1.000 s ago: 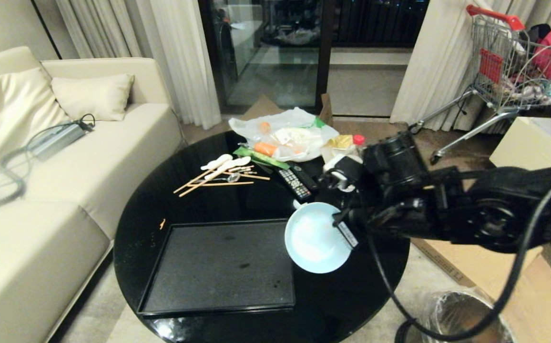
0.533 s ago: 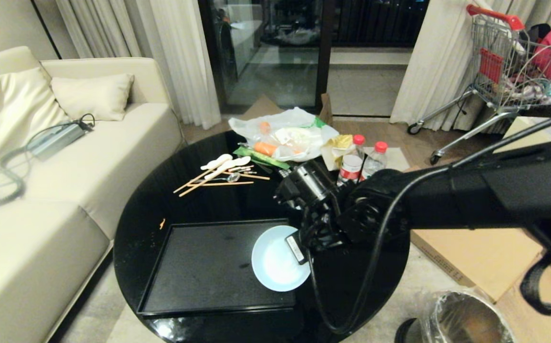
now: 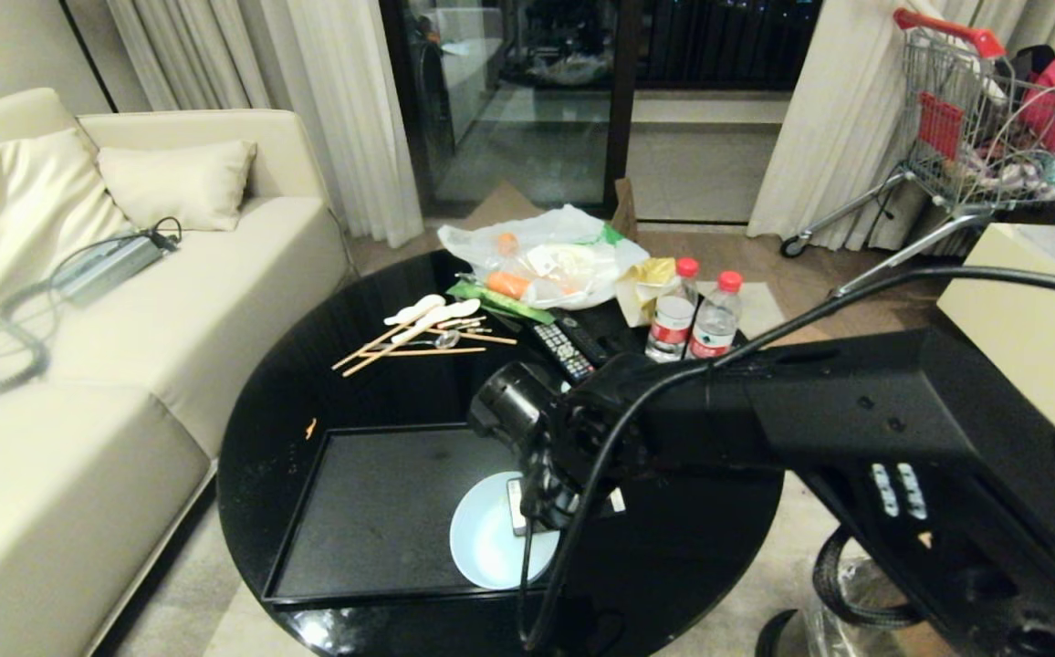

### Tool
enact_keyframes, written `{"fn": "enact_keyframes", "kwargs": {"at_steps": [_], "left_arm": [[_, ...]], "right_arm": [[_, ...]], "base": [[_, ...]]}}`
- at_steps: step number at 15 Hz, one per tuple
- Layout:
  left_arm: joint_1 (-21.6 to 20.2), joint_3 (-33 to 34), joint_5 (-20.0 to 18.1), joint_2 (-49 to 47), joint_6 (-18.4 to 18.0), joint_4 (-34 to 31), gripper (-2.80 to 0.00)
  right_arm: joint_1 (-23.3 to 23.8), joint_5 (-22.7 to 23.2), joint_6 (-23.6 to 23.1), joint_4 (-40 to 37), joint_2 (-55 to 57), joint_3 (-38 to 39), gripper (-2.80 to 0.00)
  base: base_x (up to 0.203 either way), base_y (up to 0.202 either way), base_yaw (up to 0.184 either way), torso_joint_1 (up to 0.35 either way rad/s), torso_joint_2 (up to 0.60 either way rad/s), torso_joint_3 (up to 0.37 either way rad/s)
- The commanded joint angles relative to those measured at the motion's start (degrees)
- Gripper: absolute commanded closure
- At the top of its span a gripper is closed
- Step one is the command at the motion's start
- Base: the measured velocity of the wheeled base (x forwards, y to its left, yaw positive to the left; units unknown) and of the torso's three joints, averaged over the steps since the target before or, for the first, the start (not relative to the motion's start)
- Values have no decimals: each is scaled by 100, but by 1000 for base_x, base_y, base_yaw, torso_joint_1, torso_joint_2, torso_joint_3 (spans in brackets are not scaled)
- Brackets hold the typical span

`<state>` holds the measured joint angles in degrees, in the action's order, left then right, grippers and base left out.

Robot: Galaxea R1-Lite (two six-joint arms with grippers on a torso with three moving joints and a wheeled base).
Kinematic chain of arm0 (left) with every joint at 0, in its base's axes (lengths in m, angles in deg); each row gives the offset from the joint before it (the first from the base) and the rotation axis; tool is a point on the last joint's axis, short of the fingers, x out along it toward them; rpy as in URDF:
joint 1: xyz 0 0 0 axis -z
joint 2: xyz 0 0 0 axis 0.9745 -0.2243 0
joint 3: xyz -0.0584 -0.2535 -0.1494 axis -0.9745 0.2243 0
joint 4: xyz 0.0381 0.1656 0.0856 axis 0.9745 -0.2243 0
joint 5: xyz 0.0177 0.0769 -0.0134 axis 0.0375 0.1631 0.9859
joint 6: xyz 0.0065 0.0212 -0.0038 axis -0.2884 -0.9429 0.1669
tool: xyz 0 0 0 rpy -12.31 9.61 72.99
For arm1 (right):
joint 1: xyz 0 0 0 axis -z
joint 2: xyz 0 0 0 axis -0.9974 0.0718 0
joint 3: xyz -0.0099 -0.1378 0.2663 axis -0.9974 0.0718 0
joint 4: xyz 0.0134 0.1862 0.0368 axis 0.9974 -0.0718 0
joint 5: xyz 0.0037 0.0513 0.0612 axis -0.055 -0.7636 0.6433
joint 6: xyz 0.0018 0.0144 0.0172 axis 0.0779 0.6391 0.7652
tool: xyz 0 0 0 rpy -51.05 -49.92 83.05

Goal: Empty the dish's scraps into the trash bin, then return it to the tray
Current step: Put the bowl back to the table

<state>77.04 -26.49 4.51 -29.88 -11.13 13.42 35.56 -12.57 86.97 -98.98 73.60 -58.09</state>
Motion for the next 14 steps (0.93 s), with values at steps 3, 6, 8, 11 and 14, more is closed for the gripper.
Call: {"fn": "enact_keyframes", "kwargs": {"at_steps": [3,6,8,11,14], "left_arm": [[0,0,0,2,2,2,0],[0,0,0,2,2,2,0],[0,0,0,2,2,2,0],[0,0,0,2,2,2,0],[0,0,0,2,2,2,0]], "right_arm": [[-14,102,475,565,312,-310,0],[-13,95,606,1113,510,-317,0],[-4,95,667,1380,648,-329,0],[93,86,685,1657,832,-351,0],[245,86,685,1666,914,-347,0]], "base": [[0,0,0,0,0,0],[0,0,0,0,0,0],[0,0,0,0,0,0],[0,0,0,0,0,0],[0,0,0,0,0,0]]}}
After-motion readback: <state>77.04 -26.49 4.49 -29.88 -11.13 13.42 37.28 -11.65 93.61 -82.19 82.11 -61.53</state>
